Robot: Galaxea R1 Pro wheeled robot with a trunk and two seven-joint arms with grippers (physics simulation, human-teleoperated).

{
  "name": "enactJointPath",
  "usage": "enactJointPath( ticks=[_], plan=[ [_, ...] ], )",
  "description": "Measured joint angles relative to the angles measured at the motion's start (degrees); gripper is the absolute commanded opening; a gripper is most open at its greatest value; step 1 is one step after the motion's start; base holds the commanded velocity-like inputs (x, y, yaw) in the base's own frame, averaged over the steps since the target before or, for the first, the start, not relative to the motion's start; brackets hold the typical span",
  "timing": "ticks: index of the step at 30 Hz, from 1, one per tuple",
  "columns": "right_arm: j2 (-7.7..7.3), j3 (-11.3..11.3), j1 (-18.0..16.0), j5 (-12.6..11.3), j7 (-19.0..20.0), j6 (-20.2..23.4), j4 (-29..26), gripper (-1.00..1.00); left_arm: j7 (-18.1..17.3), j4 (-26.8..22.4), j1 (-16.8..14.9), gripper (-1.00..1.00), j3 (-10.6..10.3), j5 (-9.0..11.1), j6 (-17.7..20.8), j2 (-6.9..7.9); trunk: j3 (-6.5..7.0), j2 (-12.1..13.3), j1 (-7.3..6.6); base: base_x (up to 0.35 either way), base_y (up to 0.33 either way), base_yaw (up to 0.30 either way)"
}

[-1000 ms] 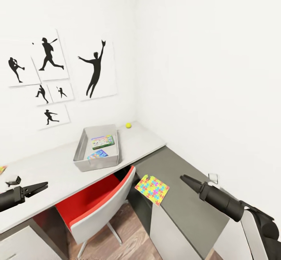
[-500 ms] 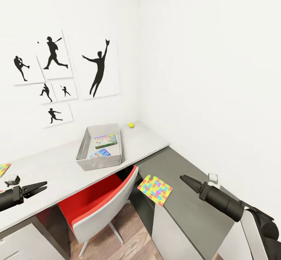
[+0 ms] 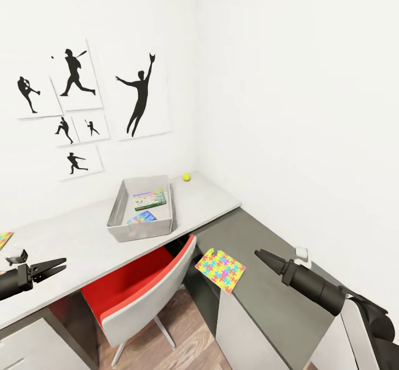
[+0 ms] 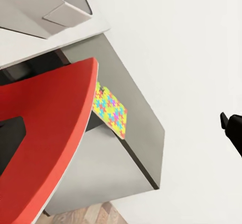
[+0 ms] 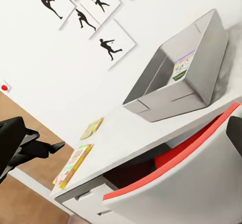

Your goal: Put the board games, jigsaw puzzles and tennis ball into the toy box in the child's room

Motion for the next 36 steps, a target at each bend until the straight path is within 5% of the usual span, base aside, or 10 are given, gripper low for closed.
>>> enactJointPath(
  ticks=[15,20,36],
  plan=[
    [0.07,0.1,0.0,0.0,-0.1,0.0,-0.1,1.00,0.0,0.0,0.0,1.00,0.2,0.2,0.0,0.25,0.00,0.0,0.00,0.000,0.000,0.251],
    [0.01,0.2,0.0,-0.1,-0.1,0.0,-0.1,1.00,0.0,0.1,0.0,1.00,2.0,0.3,0.0,0.38,0.00,0.0,0.02,-0.123,0.068,0.265],
    [-0.02,0.1,0.0,-0.1,0.0,0.1,-0.1,1.00,0.0,0.1,0.0,1.00,2.9,0.0,0.0,0.79,0.00,0.0,0.01,-0.082,0.115,0.033]
  ],
)
